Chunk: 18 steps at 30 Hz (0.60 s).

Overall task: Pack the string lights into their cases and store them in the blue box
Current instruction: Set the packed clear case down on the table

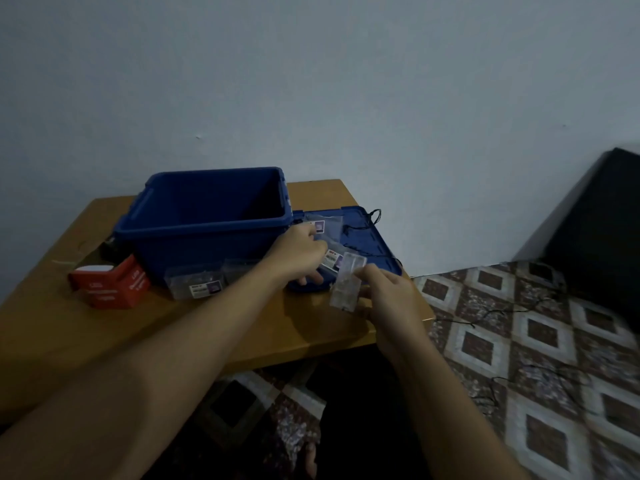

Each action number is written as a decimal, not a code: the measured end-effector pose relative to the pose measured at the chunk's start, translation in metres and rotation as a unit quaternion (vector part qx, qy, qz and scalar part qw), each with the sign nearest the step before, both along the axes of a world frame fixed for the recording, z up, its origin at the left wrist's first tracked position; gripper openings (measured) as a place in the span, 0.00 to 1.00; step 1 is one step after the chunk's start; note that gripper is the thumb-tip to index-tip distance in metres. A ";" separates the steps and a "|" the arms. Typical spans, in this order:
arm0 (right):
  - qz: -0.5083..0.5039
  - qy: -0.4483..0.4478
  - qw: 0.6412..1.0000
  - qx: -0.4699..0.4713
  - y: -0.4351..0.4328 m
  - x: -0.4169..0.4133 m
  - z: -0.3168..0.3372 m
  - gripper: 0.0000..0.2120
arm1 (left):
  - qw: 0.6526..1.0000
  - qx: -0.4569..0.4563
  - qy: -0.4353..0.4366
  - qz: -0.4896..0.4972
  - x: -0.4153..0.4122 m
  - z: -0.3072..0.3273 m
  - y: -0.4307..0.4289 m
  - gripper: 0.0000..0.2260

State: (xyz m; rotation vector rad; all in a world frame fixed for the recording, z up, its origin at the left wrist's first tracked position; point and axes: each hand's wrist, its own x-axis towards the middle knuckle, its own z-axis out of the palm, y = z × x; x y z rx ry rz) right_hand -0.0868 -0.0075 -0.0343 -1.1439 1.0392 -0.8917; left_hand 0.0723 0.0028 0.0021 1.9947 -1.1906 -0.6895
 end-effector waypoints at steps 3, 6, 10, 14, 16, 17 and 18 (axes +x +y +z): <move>-0.009 0.003 1.000 0.006 -0.008 0.009 -0.001 0.15 | 1.000 0.005 0.007 -0.002 0.003 -0.006 -0.008 0.25; -0.017 0.010 1.000 0.013 -0.013 0.014 -0.005 0.14 | 1.000 0.001 0.018 -0.007 0.004 -0.008 -0.009 0.24; -0.043 0.006 0.999 0.001 -0.013 0.014 -0.005 0.10 | 0.999 -0.032 0.031 0.002 -0.001 -0.002 0.000 0.23; -0.080 -0.034 0.996 -0.037 -0.005 0.006 0.001 0.10 | 0.996 -0.082 0.033 -0.013 -0.011 0.003 0.020 0.22; -0.084 -0.039 0.993 -0.071 0.001 0.002 0.001 0.09 | 0.994 -0.111 0.018 0.007 -0.014 0.001 0.034 0.22; -0.079 -0.040 0.992 -0.087 0.004 0.002 0.000 0.09 | 0.992 -0.123 0.011 0.020 -0.013 -0.002 0.042 0.21; -0.073 -0.040 0.991 -0.102 0.007 0.003 -0.001 0.09 | 0.991 -0.133 0.005 0.031 -0.011 -0.006 0.050 0.20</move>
